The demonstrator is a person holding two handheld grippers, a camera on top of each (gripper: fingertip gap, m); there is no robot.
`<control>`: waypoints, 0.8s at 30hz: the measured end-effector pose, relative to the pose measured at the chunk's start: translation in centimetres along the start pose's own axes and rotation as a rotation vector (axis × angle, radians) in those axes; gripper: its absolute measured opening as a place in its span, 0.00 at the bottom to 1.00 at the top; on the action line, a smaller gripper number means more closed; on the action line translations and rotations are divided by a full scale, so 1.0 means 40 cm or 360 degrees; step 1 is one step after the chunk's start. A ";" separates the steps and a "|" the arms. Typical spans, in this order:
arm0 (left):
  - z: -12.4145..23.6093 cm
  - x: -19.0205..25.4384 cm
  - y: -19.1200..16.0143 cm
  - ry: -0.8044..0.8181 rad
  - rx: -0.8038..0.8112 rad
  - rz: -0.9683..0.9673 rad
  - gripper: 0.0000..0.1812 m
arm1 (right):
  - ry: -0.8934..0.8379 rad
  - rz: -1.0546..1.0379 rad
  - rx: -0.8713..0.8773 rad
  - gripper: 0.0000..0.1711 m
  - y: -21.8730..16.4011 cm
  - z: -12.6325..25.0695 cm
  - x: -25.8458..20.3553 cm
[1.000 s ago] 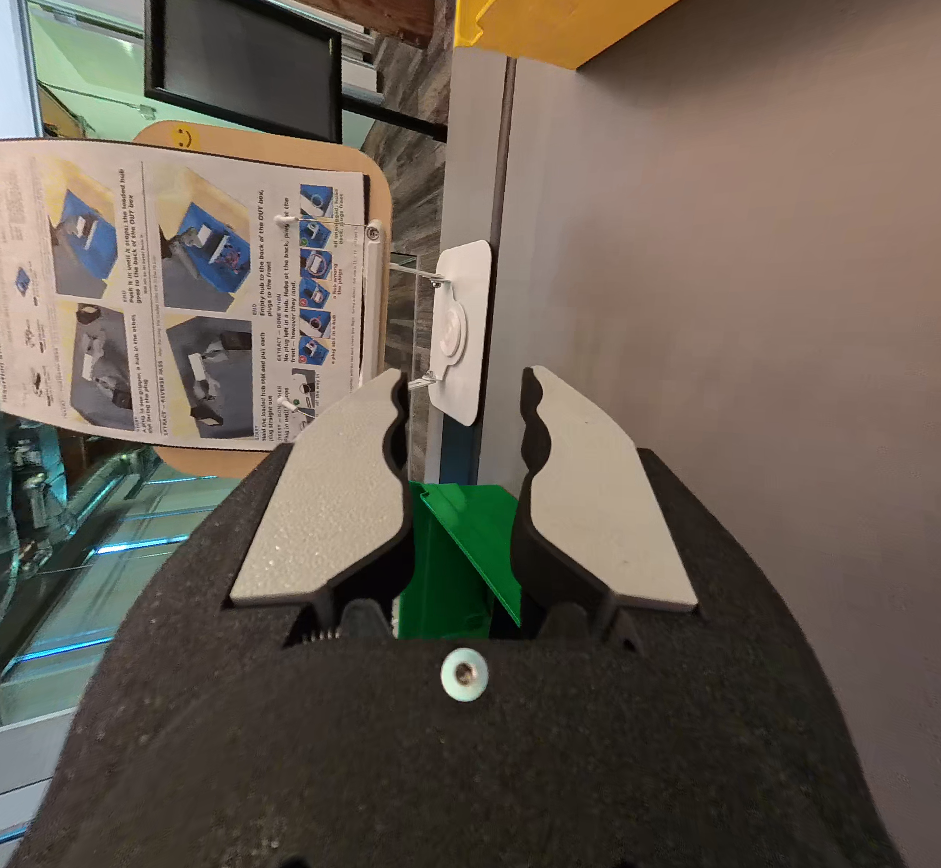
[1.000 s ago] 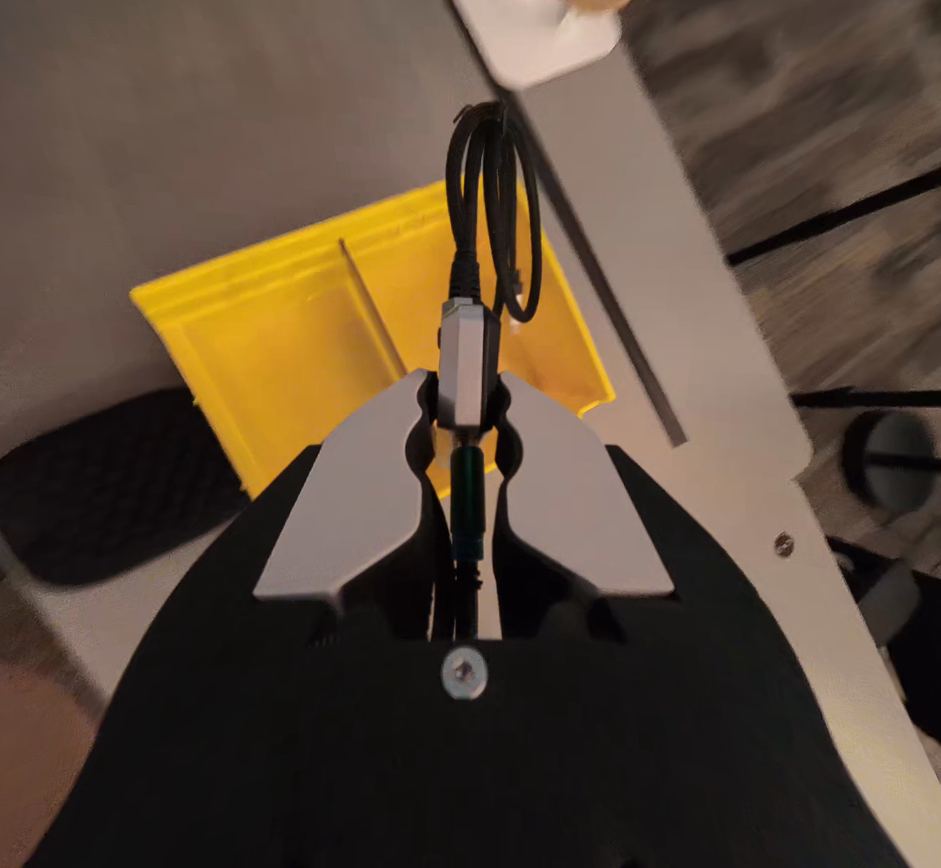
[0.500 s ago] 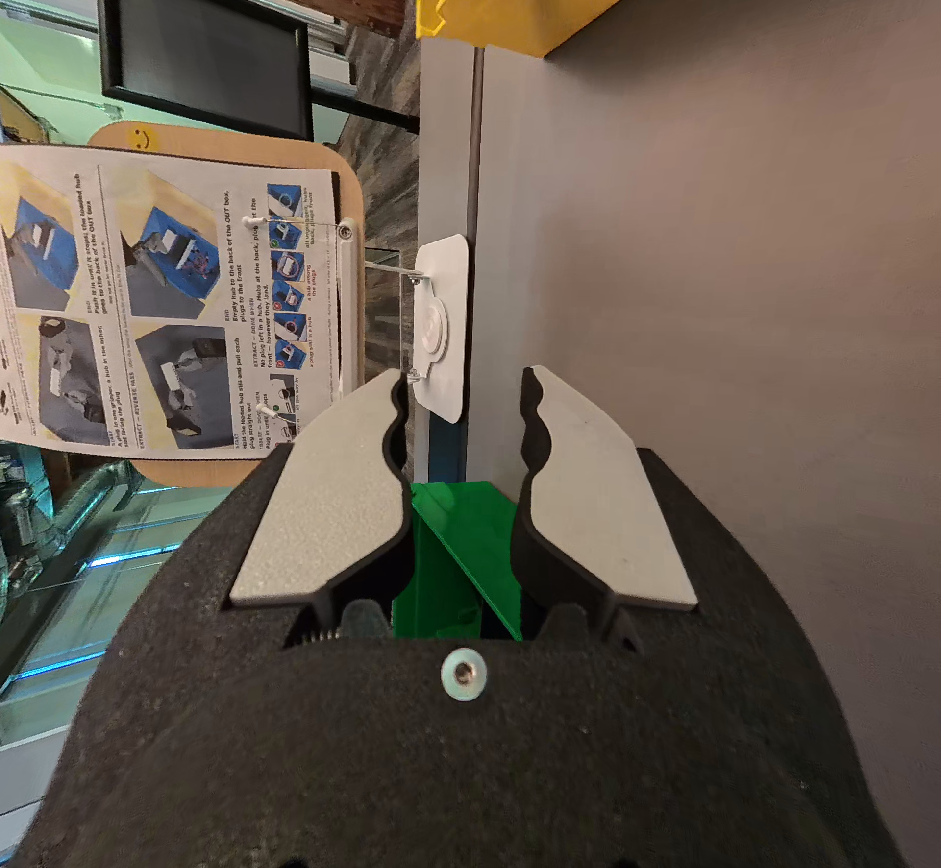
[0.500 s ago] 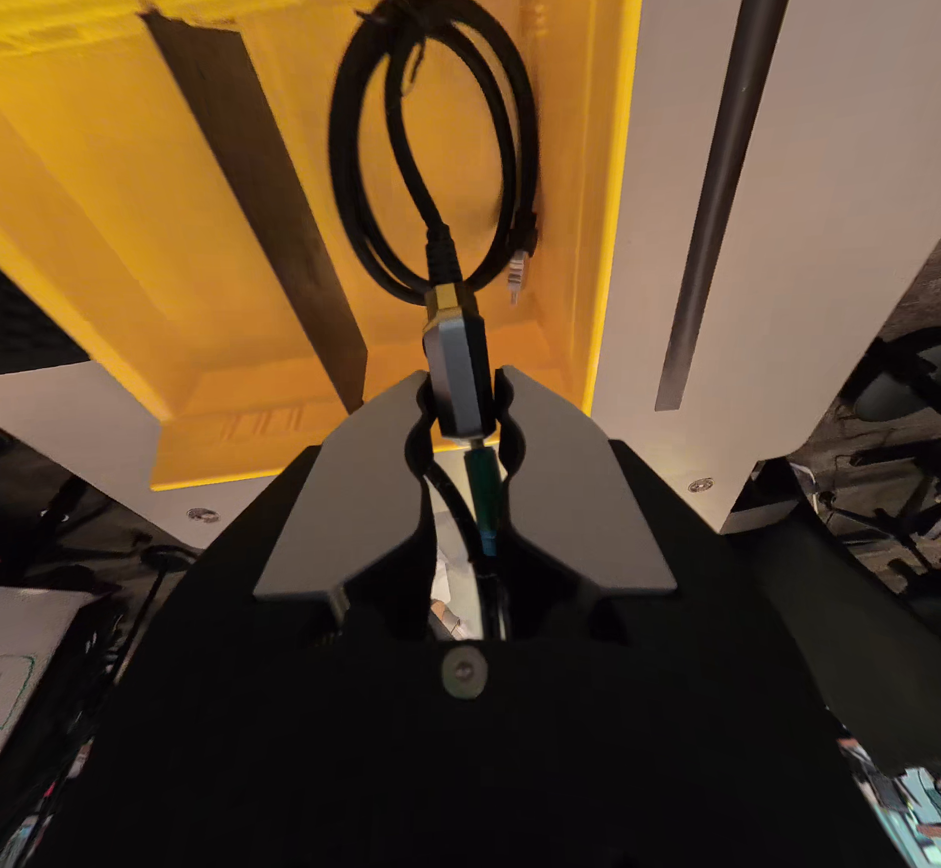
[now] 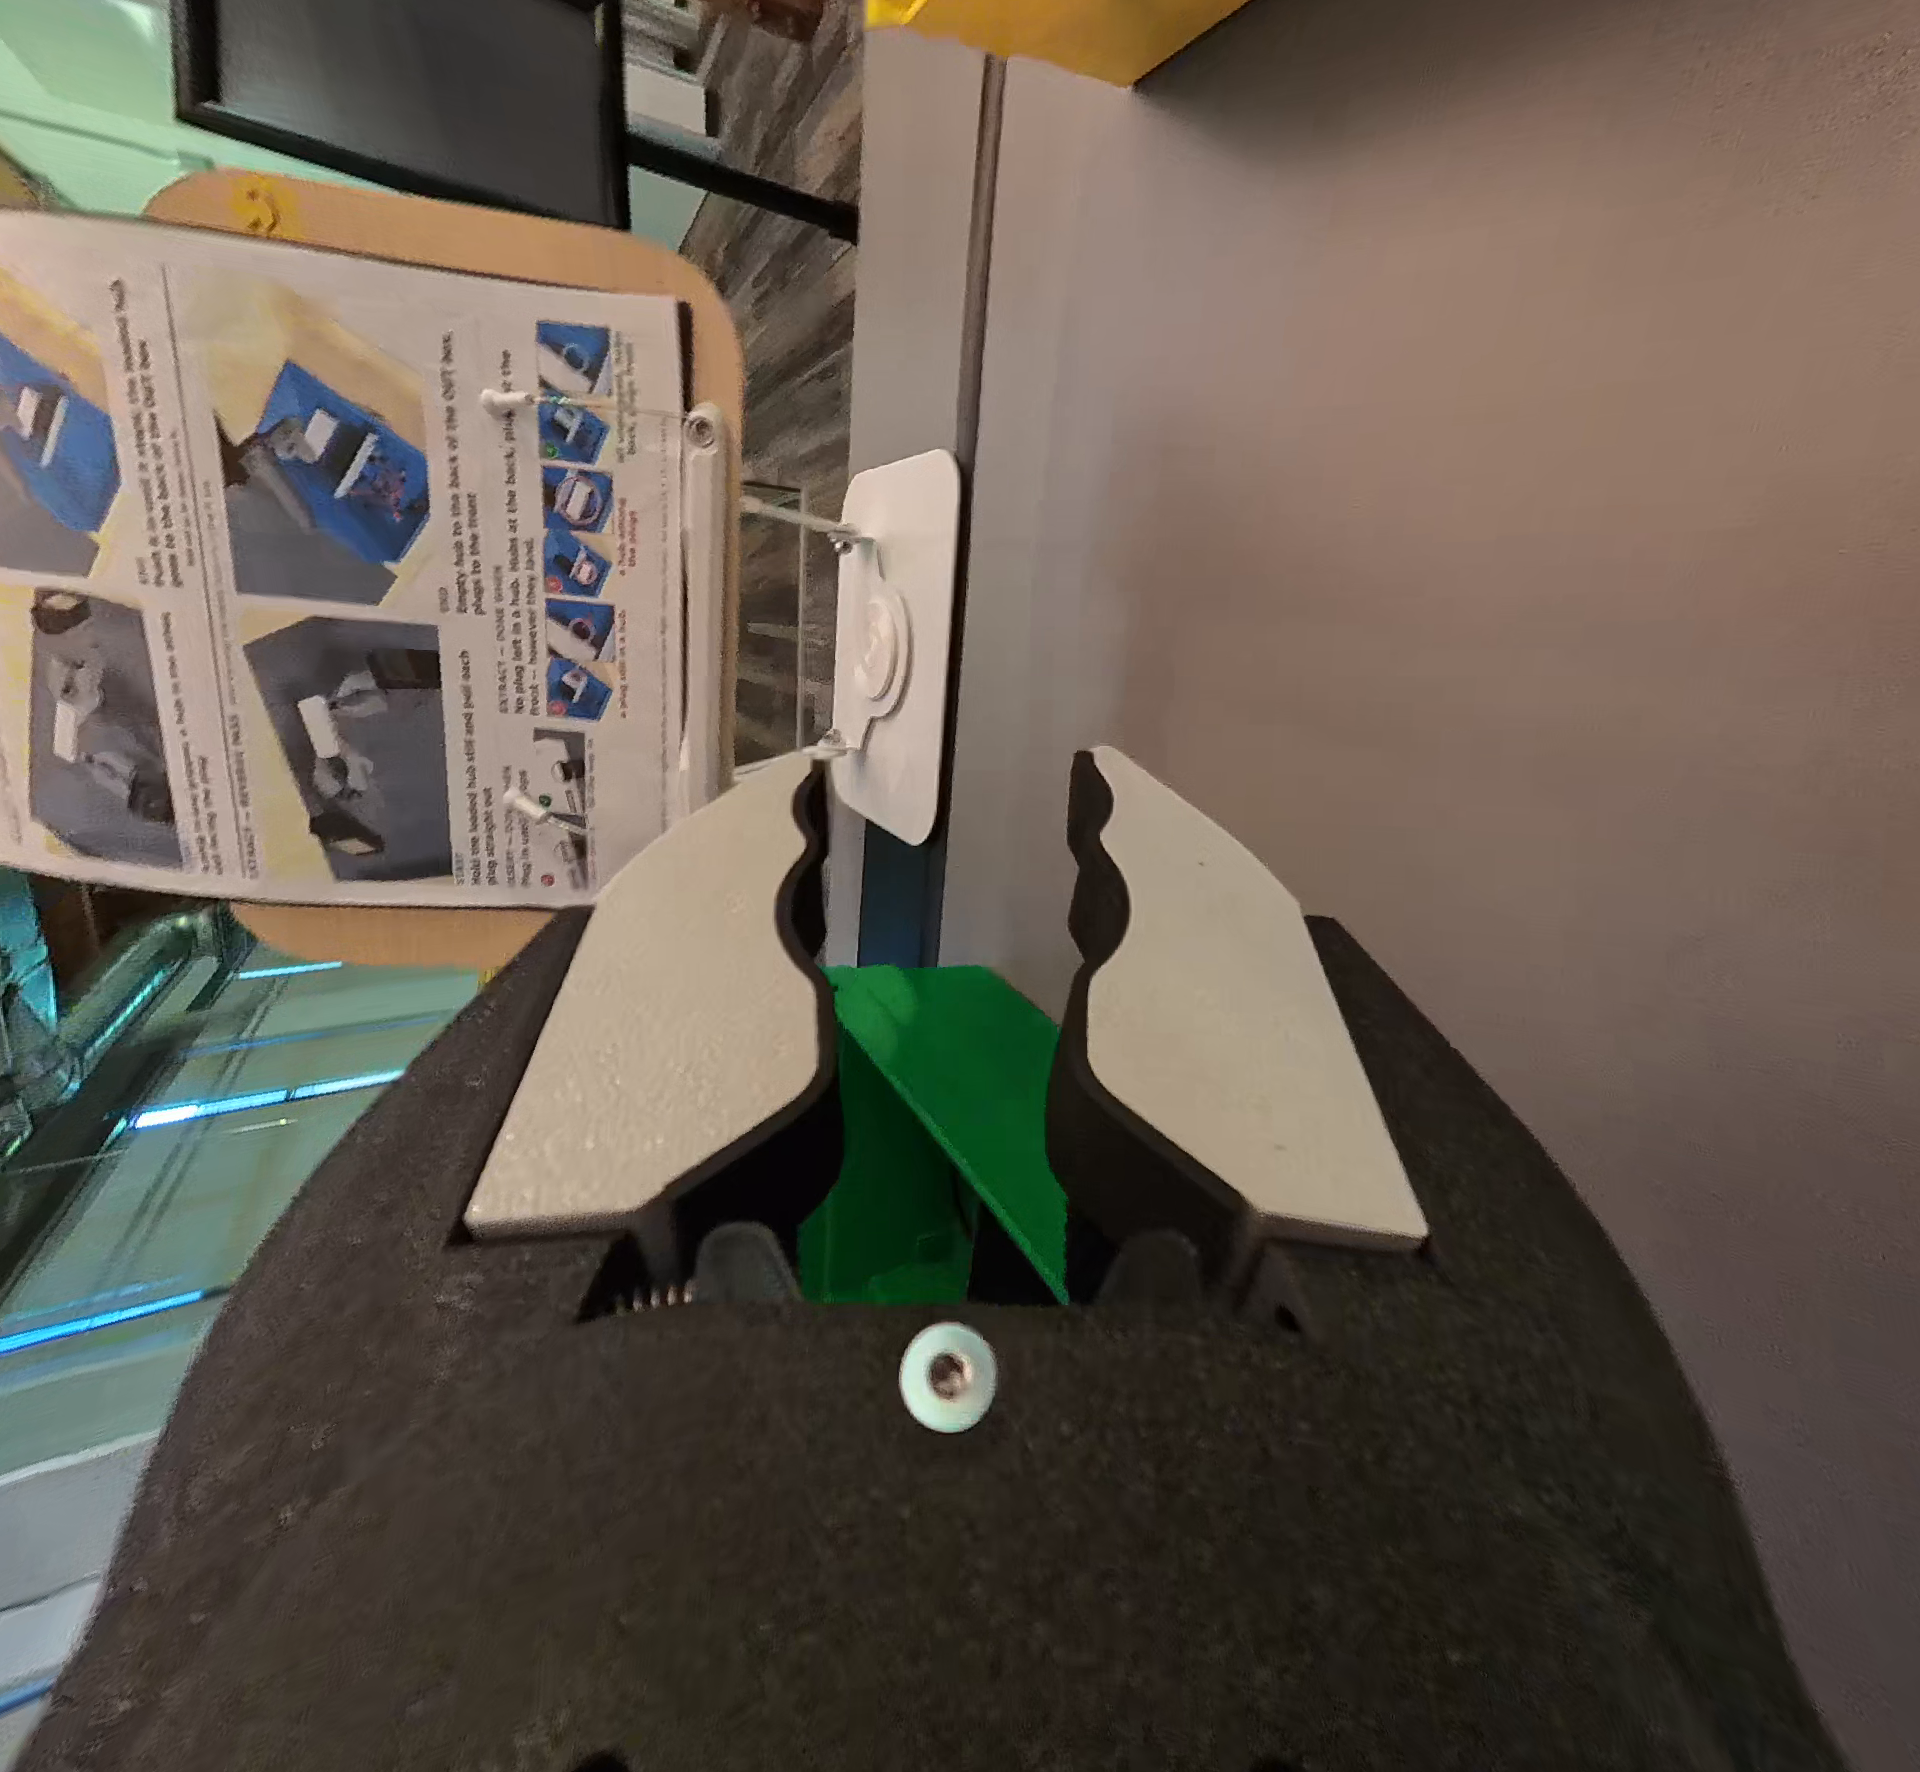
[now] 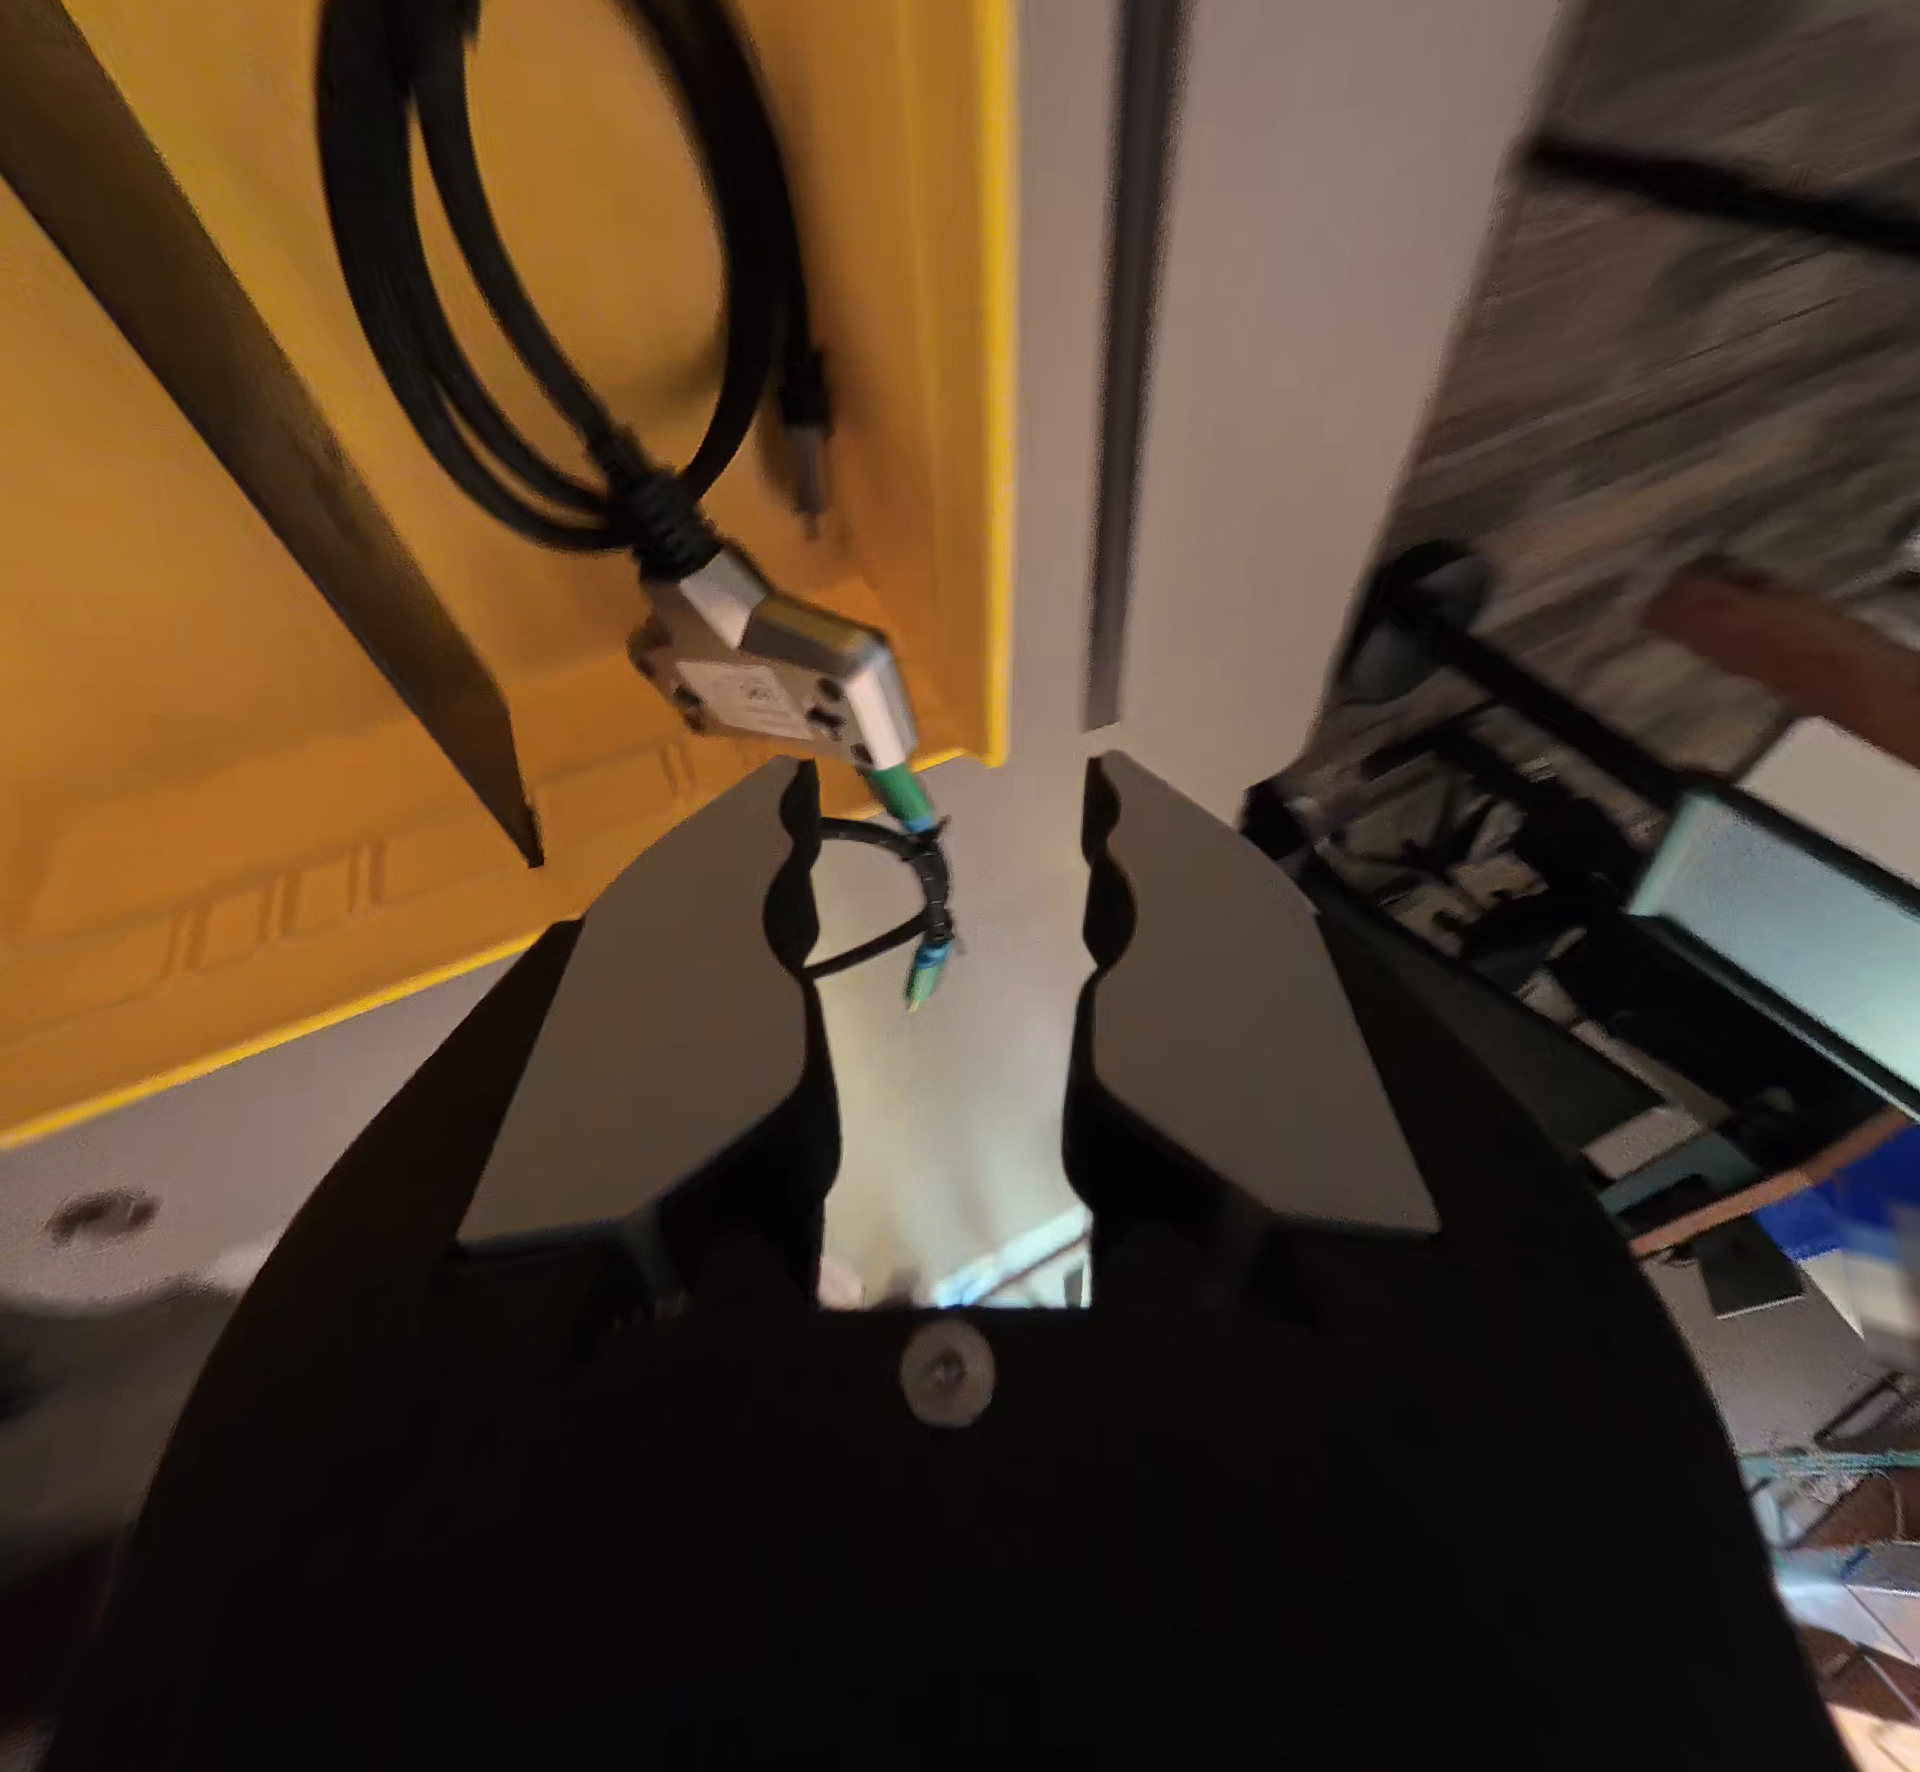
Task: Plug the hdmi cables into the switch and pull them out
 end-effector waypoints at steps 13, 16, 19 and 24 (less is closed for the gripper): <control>0.216 -0.252 -0.440 0.0188 -0.0019 0.1203 0.24 | -0.0918 -0.1522 0.2368 0.30 0.068 0.510 -0.137; 0.213 -0.177 -0.502 -0.0306 -0.0059 0.1509 0.23 | -0.0849 -0.1428 0.2348 0.30 0.086 0.519 -0.150; 0.206 -0.102 -0.508 -0.0736 -0.0129 0.1633 0.27 | -0.0892 -0.1314 0.2286 0.29 0.103 0.497 -0.150; 0.144 -0.005 -0.476 -0.0984 -0.0466 0.1321 0.28 | -0.0716 -0.1350 0.2184 0.29 0.140 0.427 -0.126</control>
Point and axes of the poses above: each gripper's, where its closed fingertips meet, z back along the fingers, y out of its top, x = y × z across the jaws, the point moved 4 cm from there along z, back along the fingers, and after that the axes turned 5 degrees about -y, right-handed, at the moved point
